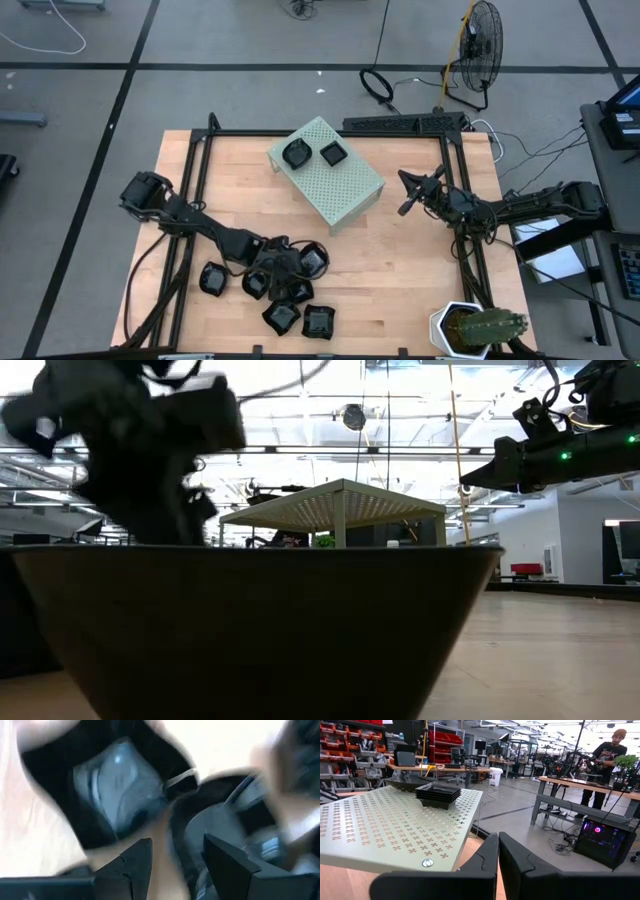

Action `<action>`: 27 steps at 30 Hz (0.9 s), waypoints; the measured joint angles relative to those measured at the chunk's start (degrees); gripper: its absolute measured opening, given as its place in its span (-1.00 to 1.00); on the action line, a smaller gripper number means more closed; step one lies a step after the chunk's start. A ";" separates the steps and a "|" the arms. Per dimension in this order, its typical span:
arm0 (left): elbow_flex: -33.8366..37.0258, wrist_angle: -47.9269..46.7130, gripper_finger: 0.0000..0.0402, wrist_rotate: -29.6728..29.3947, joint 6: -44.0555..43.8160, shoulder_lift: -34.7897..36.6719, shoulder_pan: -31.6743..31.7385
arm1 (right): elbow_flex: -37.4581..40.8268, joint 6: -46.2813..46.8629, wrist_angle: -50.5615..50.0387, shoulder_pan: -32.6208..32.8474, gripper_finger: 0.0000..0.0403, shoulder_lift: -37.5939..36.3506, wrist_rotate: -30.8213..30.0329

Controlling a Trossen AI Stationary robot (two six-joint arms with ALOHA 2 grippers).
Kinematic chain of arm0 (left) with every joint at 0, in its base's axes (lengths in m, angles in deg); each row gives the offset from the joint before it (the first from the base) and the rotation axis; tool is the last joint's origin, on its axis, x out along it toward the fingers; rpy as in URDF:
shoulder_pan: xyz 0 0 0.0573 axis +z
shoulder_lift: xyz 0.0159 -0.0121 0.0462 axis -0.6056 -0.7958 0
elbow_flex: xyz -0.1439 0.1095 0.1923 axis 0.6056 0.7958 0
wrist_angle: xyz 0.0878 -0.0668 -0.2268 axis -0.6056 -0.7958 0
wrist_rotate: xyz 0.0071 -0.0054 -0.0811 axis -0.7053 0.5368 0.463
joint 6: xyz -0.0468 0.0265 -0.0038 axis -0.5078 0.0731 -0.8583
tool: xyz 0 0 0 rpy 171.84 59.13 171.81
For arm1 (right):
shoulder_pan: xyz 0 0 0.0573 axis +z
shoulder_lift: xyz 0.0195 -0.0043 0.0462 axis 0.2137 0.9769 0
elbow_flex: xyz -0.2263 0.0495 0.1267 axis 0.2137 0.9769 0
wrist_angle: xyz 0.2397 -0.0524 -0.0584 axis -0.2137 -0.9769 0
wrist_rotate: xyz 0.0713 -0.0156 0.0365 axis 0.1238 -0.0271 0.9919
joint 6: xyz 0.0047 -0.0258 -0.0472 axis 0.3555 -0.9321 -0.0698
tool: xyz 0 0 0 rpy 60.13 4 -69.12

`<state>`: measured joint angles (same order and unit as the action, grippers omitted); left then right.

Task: Pick & Place Mini shaped plates
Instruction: Stack the leaf-shaped plate on top of the other leaf-shaped plate on the shelf

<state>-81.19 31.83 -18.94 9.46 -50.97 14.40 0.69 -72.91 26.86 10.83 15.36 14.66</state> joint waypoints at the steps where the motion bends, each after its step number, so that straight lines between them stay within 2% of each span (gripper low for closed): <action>1: 0.12 -0.09 -0.10 0.00 0.14 -0.54 0.25 | -0.01 -0.01 -0.18 0.01 -0.98 -0.01 0.00; 16: 0.04 1.57 -0.12 1.30 0.10 -2.53 1.42 | -0.01 -0.01 -0.22 -0.01 -0.98 0.00 0.00; 20: 0.04 1.89 -0.30 1.56 0.76 -2.51 1.42 | -0.01 -0.01 -0.25 -0.01 -0.98 0.01 0.00; 27: 0.04 2.20 -0.77 2.64 2.13 -2.51 2.10 | 0.01 -0.01 -0.25 0.00 -0.98 0.01 0.00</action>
<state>-81.15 34.03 -16.31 11.59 -53.47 16.49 0.70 -72.92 26.61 10.83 15.37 14.66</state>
